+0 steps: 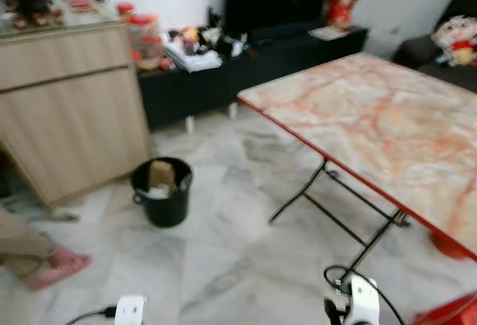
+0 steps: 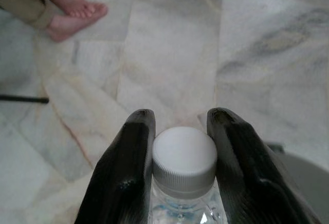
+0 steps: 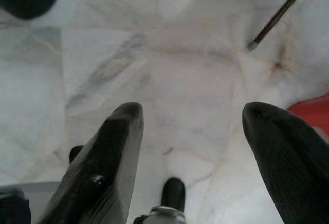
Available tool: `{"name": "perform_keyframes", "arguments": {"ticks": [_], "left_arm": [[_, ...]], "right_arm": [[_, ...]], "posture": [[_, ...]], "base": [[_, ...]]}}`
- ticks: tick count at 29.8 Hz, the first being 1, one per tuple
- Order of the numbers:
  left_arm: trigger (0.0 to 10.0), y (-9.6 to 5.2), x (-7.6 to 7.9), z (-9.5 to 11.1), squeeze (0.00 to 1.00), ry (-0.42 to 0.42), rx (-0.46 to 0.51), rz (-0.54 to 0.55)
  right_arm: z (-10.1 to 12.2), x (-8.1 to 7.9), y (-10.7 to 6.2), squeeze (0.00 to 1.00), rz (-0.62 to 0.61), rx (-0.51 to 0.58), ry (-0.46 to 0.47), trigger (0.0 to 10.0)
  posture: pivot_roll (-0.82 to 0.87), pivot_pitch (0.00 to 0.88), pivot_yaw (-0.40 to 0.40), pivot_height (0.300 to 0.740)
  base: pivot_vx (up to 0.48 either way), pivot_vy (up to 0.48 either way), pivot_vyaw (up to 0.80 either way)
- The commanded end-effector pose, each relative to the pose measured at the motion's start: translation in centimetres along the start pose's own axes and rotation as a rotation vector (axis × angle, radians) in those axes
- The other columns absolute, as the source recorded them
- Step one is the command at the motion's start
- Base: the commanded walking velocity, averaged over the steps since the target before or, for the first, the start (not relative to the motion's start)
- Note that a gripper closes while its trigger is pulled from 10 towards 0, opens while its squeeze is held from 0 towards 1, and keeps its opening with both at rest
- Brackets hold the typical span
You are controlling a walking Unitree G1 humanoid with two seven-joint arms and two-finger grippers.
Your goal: Picking trash to rubbish bin
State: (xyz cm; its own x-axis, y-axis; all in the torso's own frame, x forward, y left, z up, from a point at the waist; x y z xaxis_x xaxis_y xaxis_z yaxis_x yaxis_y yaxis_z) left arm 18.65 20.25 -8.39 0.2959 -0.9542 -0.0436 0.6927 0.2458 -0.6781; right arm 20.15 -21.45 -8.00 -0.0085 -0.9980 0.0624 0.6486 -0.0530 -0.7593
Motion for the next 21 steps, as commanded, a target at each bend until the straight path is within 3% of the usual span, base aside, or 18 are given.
{"name": "perform_keyframes", "arguments": {"ticks": [1, 9, 21], "left_arm": [[10.0, 0.1, -0.2, 0.3, 0.00, 0.027, 0.019, 0.000], [10.0, -0.1, 0.0, -0.2, 0.00, 0.050, -0.007, -0.018], [10.0, -0.2, 0.3, -0.9, 0.00, 0.053, -0.040, -0.032]], "right_arm": [[0.5, 0.1, 0.1, 0.00, -0.006, 0.014, -0.001, 10.0], [0.3, 0.1, 0.0, 0.00, -0.003, 0.012, -0.002, 10.0], [0.5, 0.1, 0.1, 0.00, 0.005, 0.027, 0.010, 10.0]], "posture": [[0.00, 0.030, -0.079, 0.740], [0.00, 0.017, -0.073, 0.740], [0.00, 0.005, -0.079, 0.740]], "base": [[0.000, 0.000, 0.51], [0.000, 0.000, 0.48], [0.000, 0.000, 0.00]]}}
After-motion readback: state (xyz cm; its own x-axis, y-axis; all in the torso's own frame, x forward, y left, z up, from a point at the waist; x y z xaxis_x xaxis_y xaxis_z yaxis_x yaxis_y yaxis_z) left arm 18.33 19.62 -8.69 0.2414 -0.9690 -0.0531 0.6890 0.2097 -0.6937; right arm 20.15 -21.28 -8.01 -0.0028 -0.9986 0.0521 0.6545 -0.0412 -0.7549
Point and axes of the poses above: a point about 5 cm out from each wrist's last joint towards the gripper, its own y axis pointing out of the wrist towards the gripper, its own z axis along the axis of the wrist's last joint, x = y × z, the point moved 1 cm from there along y, pointing out of the wrist towards the gripper, and after that the axes turned 13 degrees about -y, right-handed, at the moved point
